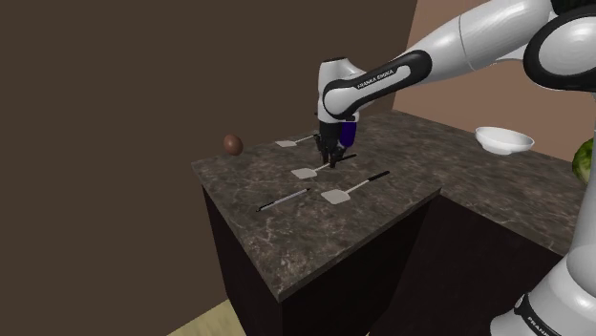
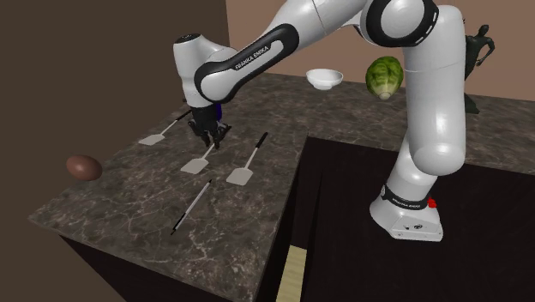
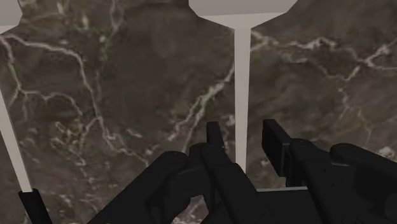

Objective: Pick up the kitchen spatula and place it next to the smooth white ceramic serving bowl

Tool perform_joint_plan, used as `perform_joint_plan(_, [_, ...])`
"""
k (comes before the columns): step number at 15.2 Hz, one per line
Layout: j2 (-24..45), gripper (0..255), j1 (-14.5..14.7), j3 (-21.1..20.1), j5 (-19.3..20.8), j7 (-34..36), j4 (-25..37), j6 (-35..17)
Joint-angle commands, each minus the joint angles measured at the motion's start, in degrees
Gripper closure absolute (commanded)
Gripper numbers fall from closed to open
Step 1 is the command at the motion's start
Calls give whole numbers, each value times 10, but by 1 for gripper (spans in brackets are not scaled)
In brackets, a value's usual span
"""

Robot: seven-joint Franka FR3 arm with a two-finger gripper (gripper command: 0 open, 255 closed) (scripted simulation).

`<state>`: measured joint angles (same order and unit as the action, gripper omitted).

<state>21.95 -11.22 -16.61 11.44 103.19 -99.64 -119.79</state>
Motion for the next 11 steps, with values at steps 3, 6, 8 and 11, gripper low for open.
perform_joint_plan(3, [0, 255, 0, 0, 0, 0, 0, 0])
perform_joint_plan(6, [0, 255, 0, 0, 0, 0, 0, 0])
perform_joint_plan(8, [0, 255, 0, 0, 0, 0, 0, 0])
perform_joint_plan(11, [-9, 255, -1, -2, -4, -4, 11, 19])
